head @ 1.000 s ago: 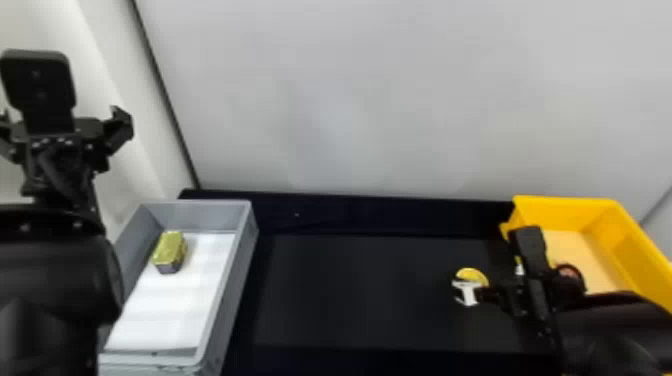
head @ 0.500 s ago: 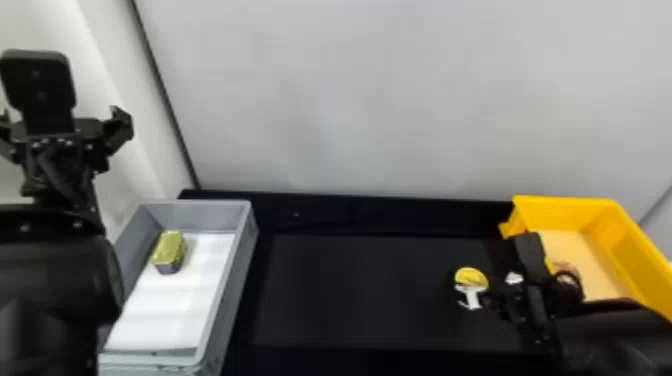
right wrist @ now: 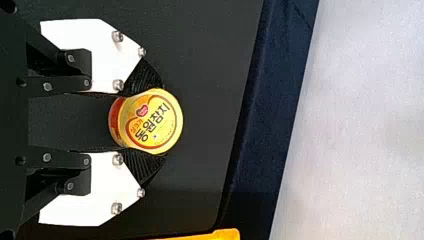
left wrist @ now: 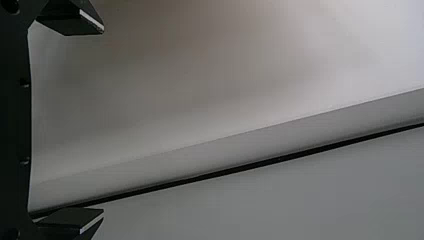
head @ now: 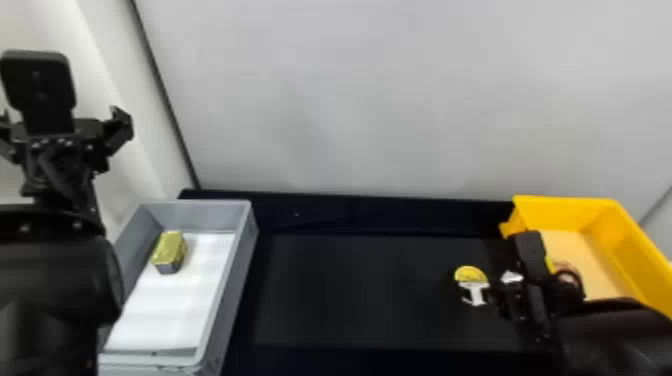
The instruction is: Pick up the round yellow can and place it in the yellow rectangular box
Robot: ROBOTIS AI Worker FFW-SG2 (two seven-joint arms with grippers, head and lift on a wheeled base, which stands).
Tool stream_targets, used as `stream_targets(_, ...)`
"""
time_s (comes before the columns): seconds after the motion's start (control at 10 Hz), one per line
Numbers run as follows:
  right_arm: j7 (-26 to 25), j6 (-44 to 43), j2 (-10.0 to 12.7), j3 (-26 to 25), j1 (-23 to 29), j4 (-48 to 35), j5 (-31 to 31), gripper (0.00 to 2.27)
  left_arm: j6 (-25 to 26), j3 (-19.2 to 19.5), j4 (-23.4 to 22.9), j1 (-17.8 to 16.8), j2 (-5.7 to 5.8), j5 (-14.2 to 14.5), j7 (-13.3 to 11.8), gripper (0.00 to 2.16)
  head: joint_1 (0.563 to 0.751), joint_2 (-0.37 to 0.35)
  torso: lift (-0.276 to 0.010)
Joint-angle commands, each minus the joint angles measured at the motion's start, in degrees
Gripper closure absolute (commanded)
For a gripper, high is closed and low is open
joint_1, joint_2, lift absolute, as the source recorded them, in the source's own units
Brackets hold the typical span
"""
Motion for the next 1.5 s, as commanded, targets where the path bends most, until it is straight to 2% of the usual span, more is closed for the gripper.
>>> stream_targets(0.0,-0.58,2.58,-0.09,0.05,0.74,-7.53,-0.08,0.80,0.00,0.09,0.00,0.00,-0.15,0.00,0.00,0.00,0.694,0.014,-0.061)
stream_targets(0.4,-4.80,13.04,-0.18,2.07,0.83,-24.84,2.99,0.80,0.09,0.00,0.18,-0.09,-0.15,0.00,0.00,0.00,0.694,0.014,-0.061)
stream_targets(0.6,-5.42,16.56,-0.09,2.07,0.12,-30.65,6.07,0.80,0.00,-0.09,0.27,-0.18,-0.15,0.00,0.00,0.00,0.694,0.014,-0.061)
stream_targets(0.7,-5.42,17.52,-0.18,1.72,0.12,-32.76,9.68,0.80,0.00,-0.09,0.27,-0.18,-0.15,0.00,0.00,0.00,0.694,0.014,-0.061)
stream_targets(0.8,-5.24,17.61,-0.18,-0.13,0.21,-33.19,11.43,0.80,0.00,0.00,0.27,-0.18,-0.15,0.00,0.00,0.00,0.694,0.014,-0.061)
stream_targets(1.1,-4.27,17.09,-0.44,-8.65,0.74,-33.11,11.52,0.80,-0.09,0.00,0.27,-0.18,-0.15,0.00,0.00,0.00,0.694,0.014,-0.061)
stream_targets(1.4,-4.54,16.29,-0.62,-14.54,2.50,-31.70,11.61,0.80,-0.18,-0.09,0.27,-0.18,-0.15,0.00,0.00,0.00,0.694,0.014,-0.061)
